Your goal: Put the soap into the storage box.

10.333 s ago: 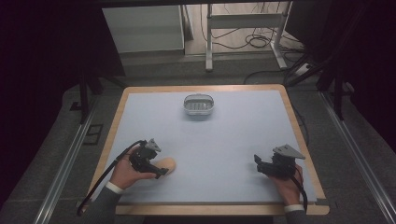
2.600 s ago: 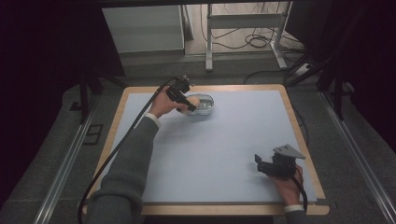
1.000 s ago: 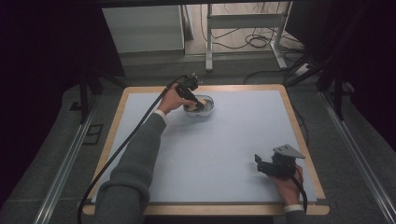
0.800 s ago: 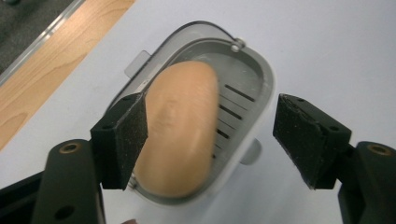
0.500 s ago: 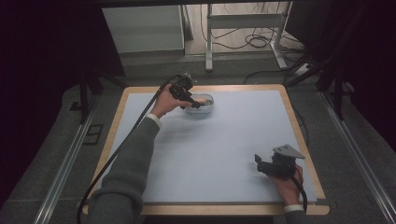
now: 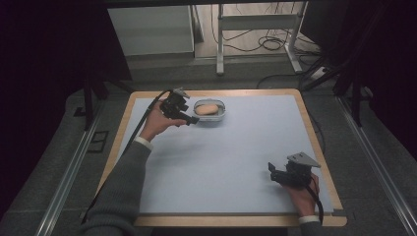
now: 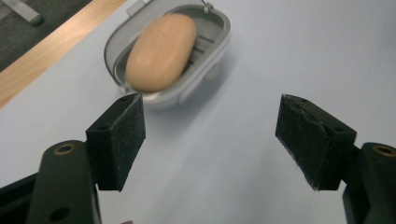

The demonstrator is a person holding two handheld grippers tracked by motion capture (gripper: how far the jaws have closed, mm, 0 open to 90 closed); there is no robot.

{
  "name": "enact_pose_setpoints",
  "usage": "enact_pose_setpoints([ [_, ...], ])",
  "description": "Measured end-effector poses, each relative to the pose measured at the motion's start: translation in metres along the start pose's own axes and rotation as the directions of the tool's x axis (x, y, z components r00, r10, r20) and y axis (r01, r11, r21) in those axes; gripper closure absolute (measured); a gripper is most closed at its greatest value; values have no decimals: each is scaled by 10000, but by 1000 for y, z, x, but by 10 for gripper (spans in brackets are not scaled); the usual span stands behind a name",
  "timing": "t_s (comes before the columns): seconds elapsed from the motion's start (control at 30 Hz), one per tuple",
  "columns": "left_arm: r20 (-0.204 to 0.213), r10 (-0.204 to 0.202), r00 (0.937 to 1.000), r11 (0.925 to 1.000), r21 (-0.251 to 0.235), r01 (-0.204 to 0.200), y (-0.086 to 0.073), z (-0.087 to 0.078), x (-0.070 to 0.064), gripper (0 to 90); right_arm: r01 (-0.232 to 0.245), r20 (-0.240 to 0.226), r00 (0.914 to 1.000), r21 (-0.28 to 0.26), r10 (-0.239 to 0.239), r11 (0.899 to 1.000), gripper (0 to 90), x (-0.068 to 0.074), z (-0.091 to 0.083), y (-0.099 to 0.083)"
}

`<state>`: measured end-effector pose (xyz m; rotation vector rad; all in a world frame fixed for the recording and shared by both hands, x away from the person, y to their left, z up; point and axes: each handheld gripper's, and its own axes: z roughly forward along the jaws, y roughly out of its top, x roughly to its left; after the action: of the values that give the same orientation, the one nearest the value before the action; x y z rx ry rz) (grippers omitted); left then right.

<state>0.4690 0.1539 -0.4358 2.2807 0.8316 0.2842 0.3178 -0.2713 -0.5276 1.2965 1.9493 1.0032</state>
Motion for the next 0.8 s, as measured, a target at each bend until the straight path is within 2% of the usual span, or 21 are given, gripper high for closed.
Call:
enact_pose_setpoints([
  [0.1,-98,-20,10000,10000,-53,20,-20,-11,-8,234,-37,20,10000,11,37,10000,98,0,0,0],
  [0.17,-161,-13,9999,10000,-66,12,-25,-13,-10,231,-37,25,10000,12,37,10000,98,0,0,0],
  [0.2,-154,-137,9998,9998,-110,135,-33,-18,-12,228,-34,39,10000,12,34,10000,98,0,0,0],
  [0.23,-154,-137,9998,9998,-110,135,-33,-18,-12,225,-34,39,10000,12,34,10000,98,0,0,0],
  [0.3,-214,-329,9992,9992,-243,324,-47,-25,-15,224,-58,27,10000,19,58,10000,98,0,0,0],
  [0.37,-167,-421,9990,9988,-276,416,-51,-26,-15,219,-61,20,10000,27,61,10000,98,0,0,0],
  [0.4,-231,-500,9985,9984,-290,493,-60,-30,-16,216,-65,21,10000,35,65,10000,98,0,0,0],
  [0.43,-231,-500,9985,9984,-290,493,-60,-30,-16,214,-65,21,10000,35,65,10000,98,0,0,0],
  [0.53,-221,-746,9970,9964,-423,736,-75,-33,-20,206,-92,21,10000,30,92,10000,98,-1,0,0],
  [0.57,-250,-867,9959,9951,-493,854,-85,-35,-23,205,-99,23,9999,23,99,9999,98,-1,0,0],
  [0.6,-250,-867,9959,9951,-493,854,-85,-35,-23,203,-99,23,9999,23,99,9999,98,-1,0,0],
  [0.67,-307,-1090,9936,9929,-511,1074,-102,-36,-28,202,-106,26,9999,28,106,9999,98,-1,0,0],
  [0.7,-307,-1090,9936,9929,-511,1074,-102,-36,-28,201,-106,26,9999,28,106,9999,98,-1,0,0],
  [0.77,-432,-1164,9923,9925,-420,1146,-112,-36,-31,198,-90,27,10000,28,90,10000,98,-1,0,0],
  [0.8,-443,-1286,9907,9913,-347,1271,-123,-37,-35,196,-103,21,9999,27,103,9999,98,-1,0,0],
])
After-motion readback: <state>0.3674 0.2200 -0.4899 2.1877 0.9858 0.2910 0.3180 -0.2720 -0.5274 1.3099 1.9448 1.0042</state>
